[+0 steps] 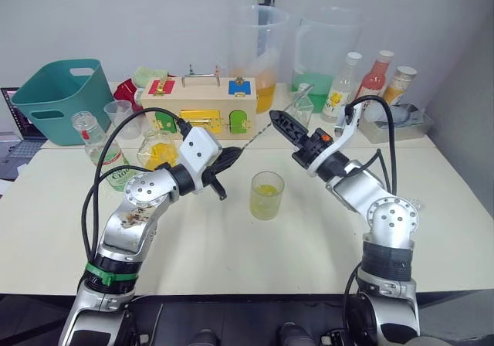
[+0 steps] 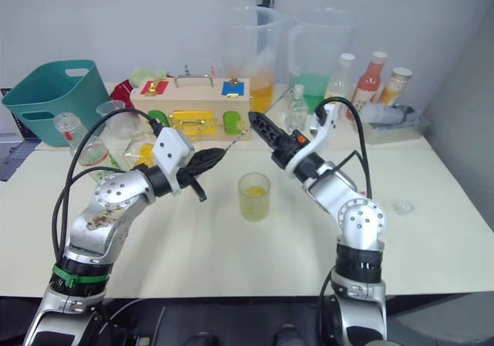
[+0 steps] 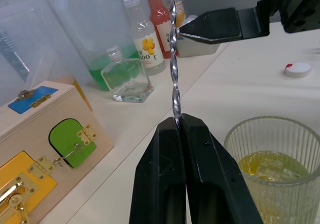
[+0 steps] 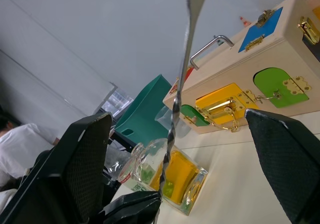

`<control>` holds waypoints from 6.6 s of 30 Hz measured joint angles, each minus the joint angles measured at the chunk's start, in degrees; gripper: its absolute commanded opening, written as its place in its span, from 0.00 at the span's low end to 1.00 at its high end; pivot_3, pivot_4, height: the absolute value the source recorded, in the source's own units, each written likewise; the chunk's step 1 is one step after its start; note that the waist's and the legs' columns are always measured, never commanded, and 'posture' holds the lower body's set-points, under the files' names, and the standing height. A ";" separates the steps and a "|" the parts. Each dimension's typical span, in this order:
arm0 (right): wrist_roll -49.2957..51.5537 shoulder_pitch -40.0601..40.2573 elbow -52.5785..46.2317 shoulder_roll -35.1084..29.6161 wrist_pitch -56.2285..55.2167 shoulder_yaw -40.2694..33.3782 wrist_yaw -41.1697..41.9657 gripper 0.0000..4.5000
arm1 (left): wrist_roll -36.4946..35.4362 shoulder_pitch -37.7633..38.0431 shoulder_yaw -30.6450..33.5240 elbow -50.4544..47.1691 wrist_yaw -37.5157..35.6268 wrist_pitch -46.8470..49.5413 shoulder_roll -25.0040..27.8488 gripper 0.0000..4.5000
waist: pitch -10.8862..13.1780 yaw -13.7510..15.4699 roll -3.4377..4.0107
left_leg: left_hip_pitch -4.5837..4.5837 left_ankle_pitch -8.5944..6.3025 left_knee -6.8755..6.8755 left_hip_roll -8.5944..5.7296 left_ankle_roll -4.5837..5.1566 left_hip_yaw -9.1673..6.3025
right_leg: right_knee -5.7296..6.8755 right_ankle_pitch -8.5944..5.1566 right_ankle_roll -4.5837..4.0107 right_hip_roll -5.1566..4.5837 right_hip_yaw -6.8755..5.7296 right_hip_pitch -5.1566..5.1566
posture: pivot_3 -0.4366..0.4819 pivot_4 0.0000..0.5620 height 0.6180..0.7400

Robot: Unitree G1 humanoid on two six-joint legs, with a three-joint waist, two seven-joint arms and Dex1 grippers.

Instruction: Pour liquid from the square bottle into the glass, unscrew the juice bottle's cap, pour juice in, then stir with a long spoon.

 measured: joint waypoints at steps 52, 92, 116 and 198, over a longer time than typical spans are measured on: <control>-10.81 -21.24 6.52 -20.65 0.34 5.60 20.45 0.00 | -25.20 10.34 16.36 -5.68 -13.30 11.55 13.34 0.99 | 0.02 -1.18 0.04 | -0.02 0.00 -0.07 0.04 0.01 0.00 | -0.10 -0.01 0.00 0.01 -0.03 -0.02 | 0.48 0.27 1.00; -35.35 -5.70 -2.22 -18.49 -11.83 20.25 35.25 0.00 | -21.36 19.26 10.23 -8.64 -12.20 10.31 13.82 0.99 | 0.03 -0.16 0.03 | -0.03 -0.01 -0.07 0.04 0.01 0.01 | -0.14 -0.01 0.00 0.00 -0.03 -0.02 | 0.48 0.27 1.00; -30.59 -3.58 -10.81 -26.56 -0.13 19.87 43.11 0.00 | -18.03 17.52 7.00 -7.55 -13.43 8.59 13.63 0.99 | 0.03 0.00 0.03 | -0.01 -0.01 -0.06 0.04 0.01 0.01 | -0.14 -0.01 0.00 0.01 -0.03 -0.01 | 0.48 0.27 1.00; -43.51 -8.24 -0.46 -18.38 -3.78 20.66 37.53 0.00 | -17.17 16.86 6.05 -6.61 -14.87 8.50 12.96 0.99 | 0.03 0.04 0.02 | -0.01 0.00 -0.06 0.03 0.00 0.01 | -0.11 0.00 -0.01 0.00 -0.04 -0.01 | 0.48 0.27 1.00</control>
